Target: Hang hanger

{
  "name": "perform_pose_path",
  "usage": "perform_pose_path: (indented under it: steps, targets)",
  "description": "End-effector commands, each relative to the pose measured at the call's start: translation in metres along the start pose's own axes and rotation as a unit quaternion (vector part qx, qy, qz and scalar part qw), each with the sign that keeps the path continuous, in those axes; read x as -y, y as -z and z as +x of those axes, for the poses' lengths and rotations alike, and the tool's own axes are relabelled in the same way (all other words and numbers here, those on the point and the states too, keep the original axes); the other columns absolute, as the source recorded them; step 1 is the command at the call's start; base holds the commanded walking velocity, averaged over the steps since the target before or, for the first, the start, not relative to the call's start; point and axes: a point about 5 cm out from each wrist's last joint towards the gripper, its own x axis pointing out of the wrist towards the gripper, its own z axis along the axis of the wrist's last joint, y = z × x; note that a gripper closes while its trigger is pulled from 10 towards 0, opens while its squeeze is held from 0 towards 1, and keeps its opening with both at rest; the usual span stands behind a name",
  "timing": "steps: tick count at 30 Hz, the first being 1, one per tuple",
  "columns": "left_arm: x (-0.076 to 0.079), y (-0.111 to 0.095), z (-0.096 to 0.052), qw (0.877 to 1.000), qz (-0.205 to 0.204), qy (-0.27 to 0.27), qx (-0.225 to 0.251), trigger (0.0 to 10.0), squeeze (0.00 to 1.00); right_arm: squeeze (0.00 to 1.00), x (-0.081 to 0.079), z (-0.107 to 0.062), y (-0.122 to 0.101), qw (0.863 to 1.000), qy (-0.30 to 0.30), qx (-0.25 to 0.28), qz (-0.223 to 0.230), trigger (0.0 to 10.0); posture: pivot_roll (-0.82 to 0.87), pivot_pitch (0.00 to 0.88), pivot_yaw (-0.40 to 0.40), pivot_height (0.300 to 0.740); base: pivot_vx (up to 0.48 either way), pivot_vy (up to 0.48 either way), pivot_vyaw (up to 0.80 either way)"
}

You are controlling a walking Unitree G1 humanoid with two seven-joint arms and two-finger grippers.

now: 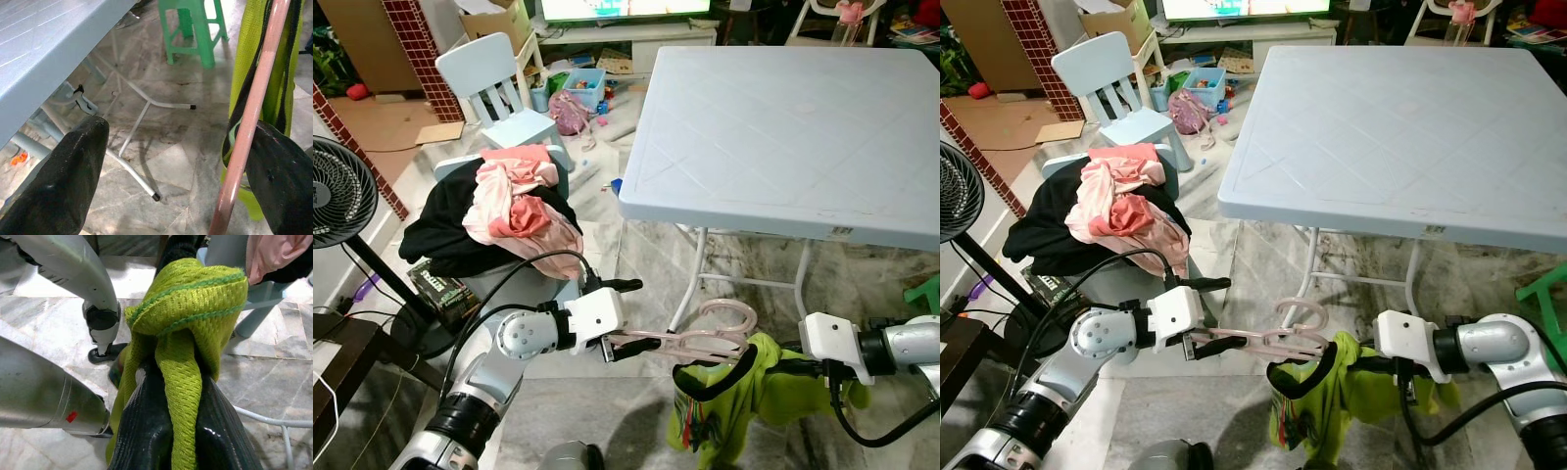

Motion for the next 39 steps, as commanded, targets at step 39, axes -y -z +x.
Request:
perform_pose_path:
  steps: [39]
  targets:
    - [0.005, 0.007, 0.016, 0.988, -0.078, 0.132, -0.03, 0.0, 0.0, 0.0, 0.011, 0.009, -0.018, 0.998, 0.0, 0.013, -0.055, 10.0, -0.09, 0.0, 0.086, 0.74, 0.0, 0.0, 0.0]
